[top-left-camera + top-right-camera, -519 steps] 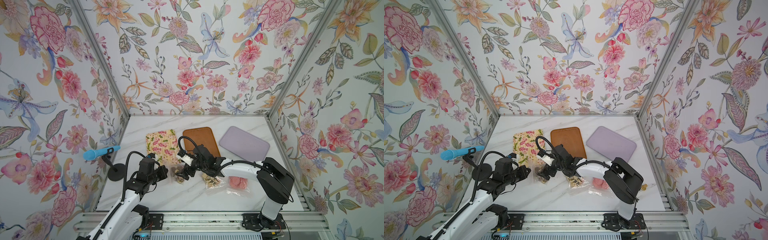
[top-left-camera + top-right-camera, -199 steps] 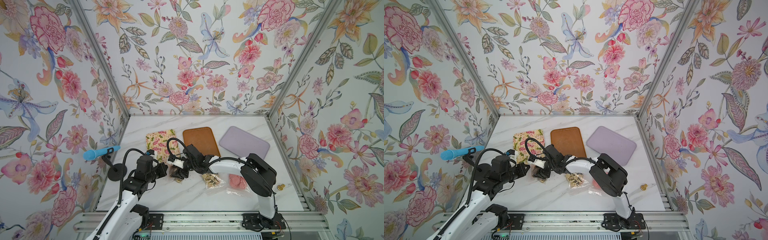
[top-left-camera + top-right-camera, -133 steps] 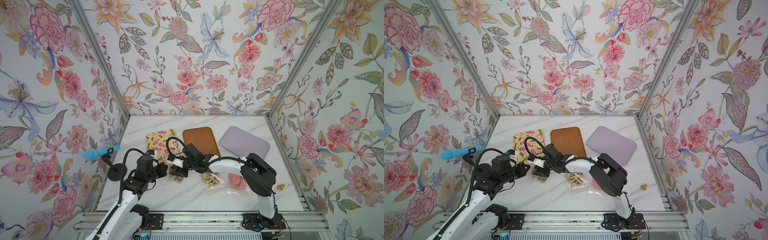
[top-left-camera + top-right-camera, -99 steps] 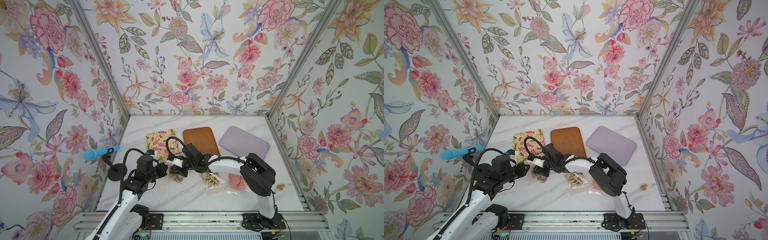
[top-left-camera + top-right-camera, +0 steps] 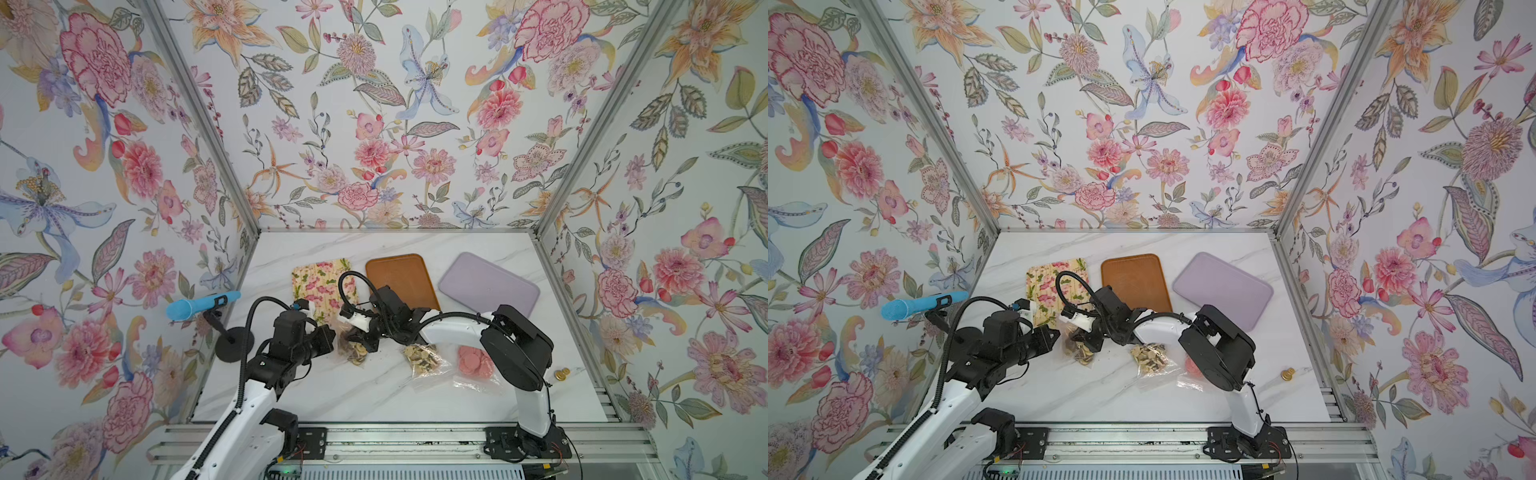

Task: Pour cookies out of the ziploc bag
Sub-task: Open the ziploc bag at the center of the board.

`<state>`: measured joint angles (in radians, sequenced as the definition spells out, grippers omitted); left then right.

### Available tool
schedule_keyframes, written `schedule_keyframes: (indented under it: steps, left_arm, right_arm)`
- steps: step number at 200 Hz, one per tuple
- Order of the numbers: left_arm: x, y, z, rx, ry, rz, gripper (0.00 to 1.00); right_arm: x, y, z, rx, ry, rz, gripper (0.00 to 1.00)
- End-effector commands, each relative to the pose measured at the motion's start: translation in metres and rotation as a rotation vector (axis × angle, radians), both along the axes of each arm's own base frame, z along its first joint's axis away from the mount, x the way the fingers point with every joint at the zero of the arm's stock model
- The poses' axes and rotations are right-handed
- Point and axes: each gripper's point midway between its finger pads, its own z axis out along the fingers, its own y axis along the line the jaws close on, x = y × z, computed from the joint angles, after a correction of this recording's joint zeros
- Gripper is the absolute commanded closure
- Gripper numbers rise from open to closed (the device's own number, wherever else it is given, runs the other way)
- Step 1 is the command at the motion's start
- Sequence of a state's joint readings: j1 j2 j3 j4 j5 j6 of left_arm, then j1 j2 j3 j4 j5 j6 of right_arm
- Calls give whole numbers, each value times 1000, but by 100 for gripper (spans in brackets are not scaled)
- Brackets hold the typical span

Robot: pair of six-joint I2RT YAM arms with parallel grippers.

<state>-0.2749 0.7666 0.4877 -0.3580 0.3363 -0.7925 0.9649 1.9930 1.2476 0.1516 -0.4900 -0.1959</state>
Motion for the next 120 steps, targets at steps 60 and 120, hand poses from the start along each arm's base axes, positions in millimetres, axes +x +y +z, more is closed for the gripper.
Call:
schedule_keyframes:
  steps: [60, 120]
  left_arm:
    - [-8, 6, -20, 55, 66, -10, 57]
    - [-16, 19, -38, 101, 158, 62, 89]
  right_arm:
    - [6, -6, 21, 46, -39, -31, 63]
    - [7, -9, 29, 65, -51, -38, 61]
